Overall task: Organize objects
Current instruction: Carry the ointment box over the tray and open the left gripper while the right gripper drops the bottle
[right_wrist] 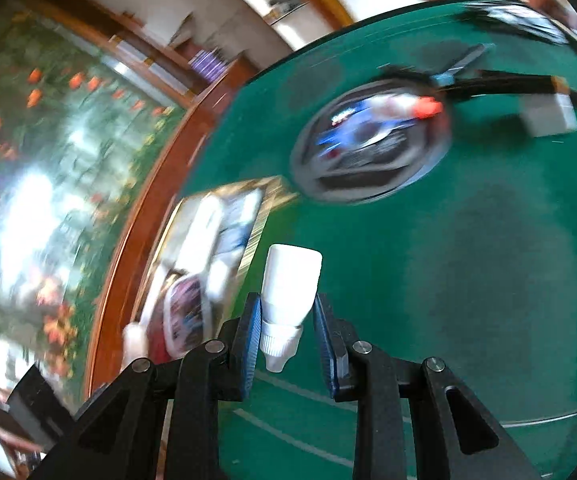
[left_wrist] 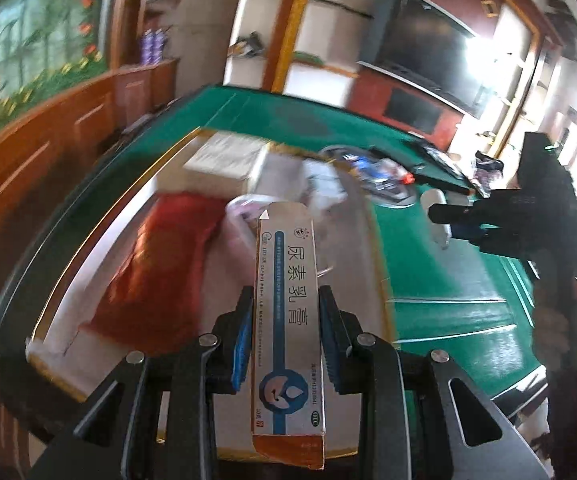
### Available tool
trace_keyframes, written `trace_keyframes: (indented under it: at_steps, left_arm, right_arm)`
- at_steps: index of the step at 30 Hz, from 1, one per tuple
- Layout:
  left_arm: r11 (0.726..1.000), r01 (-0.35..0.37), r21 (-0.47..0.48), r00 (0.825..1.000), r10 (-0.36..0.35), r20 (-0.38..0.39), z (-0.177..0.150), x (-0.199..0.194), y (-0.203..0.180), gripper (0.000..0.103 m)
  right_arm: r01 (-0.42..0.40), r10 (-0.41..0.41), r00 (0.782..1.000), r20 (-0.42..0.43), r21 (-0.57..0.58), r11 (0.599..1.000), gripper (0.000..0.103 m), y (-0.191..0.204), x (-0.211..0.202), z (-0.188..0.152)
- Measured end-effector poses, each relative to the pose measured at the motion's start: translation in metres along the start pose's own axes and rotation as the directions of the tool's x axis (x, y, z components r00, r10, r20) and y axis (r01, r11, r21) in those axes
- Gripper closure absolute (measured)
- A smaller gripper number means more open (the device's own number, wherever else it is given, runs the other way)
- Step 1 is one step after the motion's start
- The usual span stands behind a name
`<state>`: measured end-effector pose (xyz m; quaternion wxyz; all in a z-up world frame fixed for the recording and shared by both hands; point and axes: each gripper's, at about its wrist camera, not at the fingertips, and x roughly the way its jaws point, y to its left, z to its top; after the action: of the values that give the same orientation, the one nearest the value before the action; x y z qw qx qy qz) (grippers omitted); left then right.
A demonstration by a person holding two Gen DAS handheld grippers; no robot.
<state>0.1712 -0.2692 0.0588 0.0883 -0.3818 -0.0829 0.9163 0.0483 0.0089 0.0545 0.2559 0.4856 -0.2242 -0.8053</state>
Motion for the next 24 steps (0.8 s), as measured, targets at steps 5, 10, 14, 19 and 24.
trace_keyframes:
  at_steps: [5, 10, 14, 19, 24]
  left_arm:
    - [0.999, -0.042, -0.023, 0.998, 0.041, -0.043, -0.009, 0.010, 0.014, 0.075]
    - [0.999, -0.035, -0.007, 0.993, 0.034, -0.114, -0.014, 0.027, 0.012, 0.075]
    - [1.000, -0.030, -0.006, 0.987, 0.029, -0.156, -0.010, 0.043, 0.013, 0.076]
    - [1.000, -0.026, 0.011, 0.987, 0.027, -0.161, -0.004, 0.051, 0.008, 0.076]
    - [1.000, -0.011, -0.007, 0.989, 0.010, -0.150, -0.005, 0.051, 0.005, 0.076]
  right_arm:
    - [-0.008, 0.000, 0.997, -0.082, -0.098, 0.995, 0.074, 0.047, 0.038, -0.012]
    - [0.029, -0.049, 0.993, -0.107, -0.185, 0.982, 0.074, 0.073, 0.060, -0.018]
    - [0.062, -0.089, 0.989, -0.119, -0.211, 0.975, 0.074, 0.088, 0.079, -0.007]
    - [0.107, -0.135, 0.984, -0.113, -0.228, 0.968, 0.074, 0.108, 0.109, 0.018]
    - [0.219, -0.247, 0.966, -0.078, -0.265, 0.939, 0.074, 0.119, 0.135, 0.042]
